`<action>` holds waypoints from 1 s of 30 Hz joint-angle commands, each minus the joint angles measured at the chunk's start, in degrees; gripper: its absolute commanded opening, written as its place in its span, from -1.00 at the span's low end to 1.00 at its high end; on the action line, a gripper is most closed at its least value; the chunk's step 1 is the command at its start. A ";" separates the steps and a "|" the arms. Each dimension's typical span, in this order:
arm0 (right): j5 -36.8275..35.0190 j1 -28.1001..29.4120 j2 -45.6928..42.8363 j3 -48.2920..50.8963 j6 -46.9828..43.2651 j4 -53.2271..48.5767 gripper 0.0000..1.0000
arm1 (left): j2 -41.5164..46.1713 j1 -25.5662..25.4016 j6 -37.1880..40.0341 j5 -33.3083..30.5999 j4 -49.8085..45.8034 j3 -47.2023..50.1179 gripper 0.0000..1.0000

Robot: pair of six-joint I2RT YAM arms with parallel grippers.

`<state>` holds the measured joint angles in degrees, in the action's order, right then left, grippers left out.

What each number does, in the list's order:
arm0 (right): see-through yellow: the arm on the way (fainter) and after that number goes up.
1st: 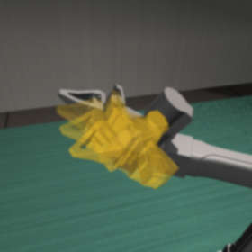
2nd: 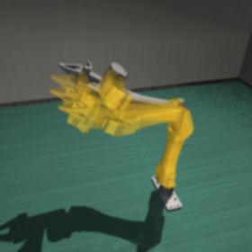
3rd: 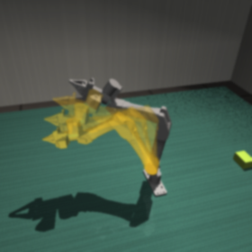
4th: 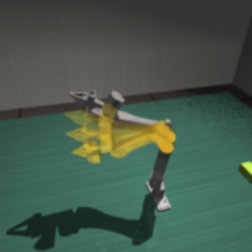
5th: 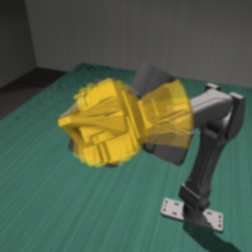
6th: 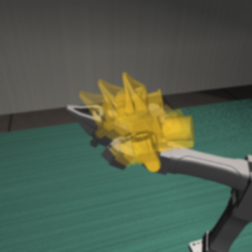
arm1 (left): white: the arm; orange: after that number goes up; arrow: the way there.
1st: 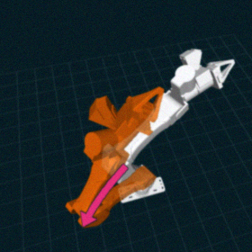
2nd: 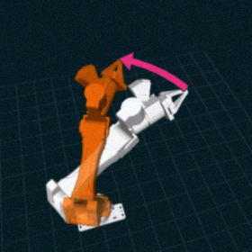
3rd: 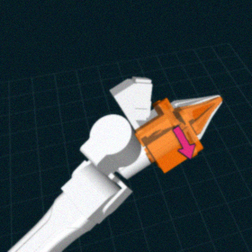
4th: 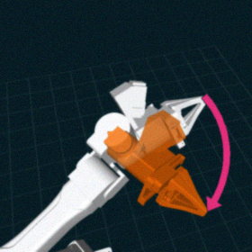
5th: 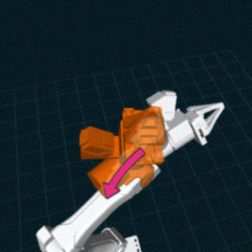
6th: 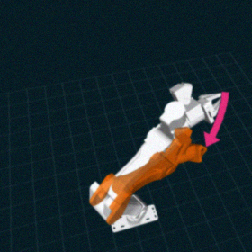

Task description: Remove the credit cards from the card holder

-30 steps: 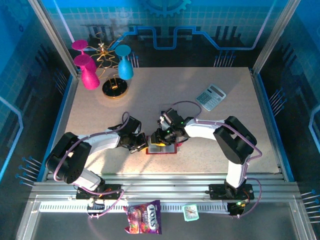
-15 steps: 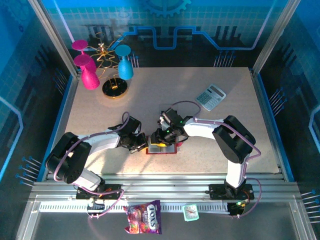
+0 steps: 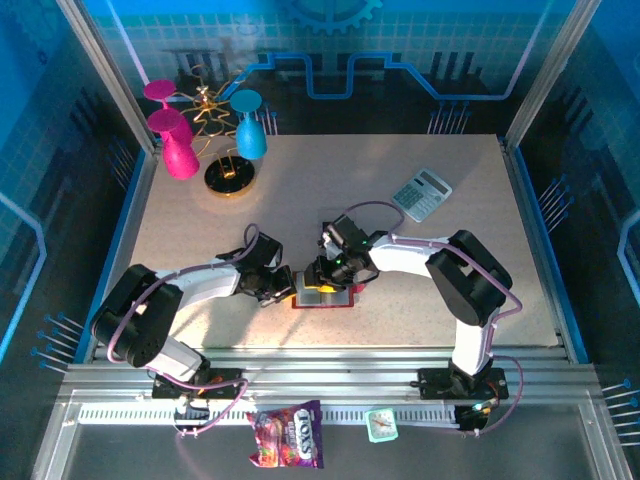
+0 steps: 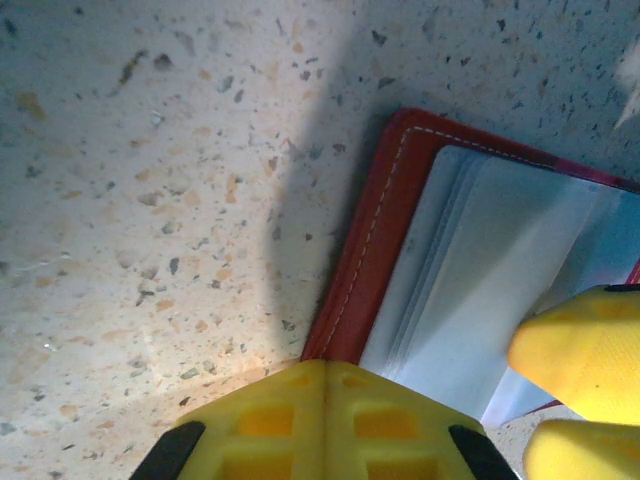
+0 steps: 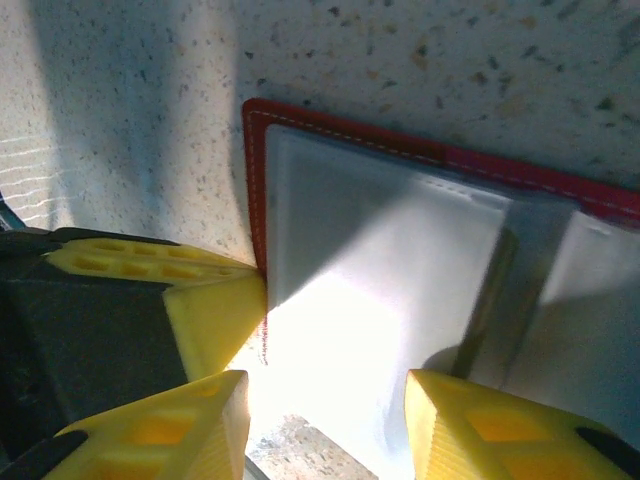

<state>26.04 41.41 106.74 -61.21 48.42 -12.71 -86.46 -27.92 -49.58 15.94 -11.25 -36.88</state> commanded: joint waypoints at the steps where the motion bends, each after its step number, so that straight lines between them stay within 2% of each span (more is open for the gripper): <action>1: 1.19 -0.80 -1.49 1.34 -0.88 -0.05 -0.08 | -0.21 -0.20 -0.16 0.05 -1.22 1.04 -0.95; 18: 1.94 -1.18 -3.69 2.34 0.26 1.58 -0.08 | 0.31 -0.20 -0.03 -0.21 -1.62 0.94 -0.94; 30: 7.93 -1.02 0.94 3.65 3.44 9.99 -0.08 | 0.39 -0.18 0.01 -0.21 -1.76 0.85 -0.95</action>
<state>31.83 40.45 105.86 -58.78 50.63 -4.84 -86.46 -27.92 -49.58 15.94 -11.27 -36.88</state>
